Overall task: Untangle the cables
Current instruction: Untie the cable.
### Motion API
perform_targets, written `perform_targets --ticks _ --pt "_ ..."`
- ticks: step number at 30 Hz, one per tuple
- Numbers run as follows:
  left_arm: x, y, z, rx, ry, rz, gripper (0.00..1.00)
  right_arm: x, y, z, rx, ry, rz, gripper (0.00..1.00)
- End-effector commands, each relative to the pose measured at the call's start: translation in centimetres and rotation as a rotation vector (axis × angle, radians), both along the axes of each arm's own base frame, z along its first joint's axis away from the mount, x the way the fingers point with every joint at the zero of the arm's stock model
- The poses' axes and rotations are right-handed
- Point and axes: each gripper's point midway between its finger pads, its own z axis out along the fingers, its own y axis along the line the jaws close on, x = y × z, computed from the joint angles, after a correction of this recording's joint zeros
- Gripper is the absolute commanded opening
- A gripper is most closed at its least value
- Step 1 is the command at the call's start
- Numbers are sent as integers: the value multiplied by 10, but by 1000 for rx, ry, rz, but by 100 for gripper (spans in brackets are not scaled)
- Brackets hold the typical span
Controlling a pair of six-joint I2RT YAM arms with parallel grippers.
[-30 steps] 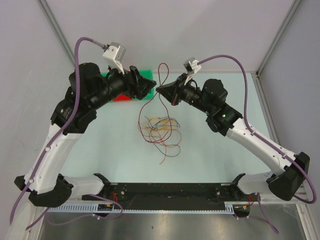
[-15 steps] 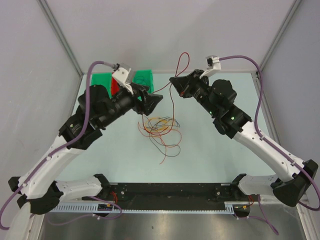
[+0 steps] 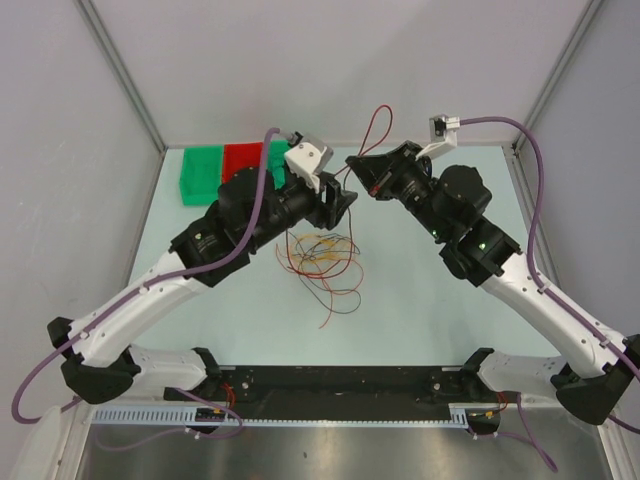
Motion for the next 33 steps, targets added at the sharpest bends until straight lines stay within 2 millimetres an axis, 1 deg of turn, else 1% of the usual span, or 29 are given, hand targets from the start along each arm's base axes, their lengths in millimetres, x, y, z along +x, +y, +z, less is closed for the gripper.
perform_targets --ticks 1,3,6,10,14,16,22,29,30,31,33 --pt "2 -4 32 -29 -99 2 58 -12 -1 11 33 8 20 0" --pt "5 -6 32 -17 -106 8 57 -14 0 11 32 11 26 0" --pt "11 -7 30 7 -118 28 50 -18 3 11 31 12 38 0" --pt "15 -8 27 25 -124 44 38 -20 4 11 33 16 43 0" --pt "16 -12 21 38 -123 31 35 -21 5 12 41 17 51 0" --pt "16 -14 21 37 -123 25 36 -22 6 13 44 14 59 0" --pt "15 -18 16 53 -130 3 44 -26 8 17 58 7 81 0" --pt "18 -14 8 95 -144 19 44 -34 9 23 68 -6 113 0" --pt "18 -12 7 110 -152 23 46 -34 9 23 67 -6 117 0" --pt "21 -9 6 119 -155 42 51 -36 8 24 71 -9 122 0" --pt "21 -5 5 132 -164 50 58 -37 9 24 69 -8 133 0"
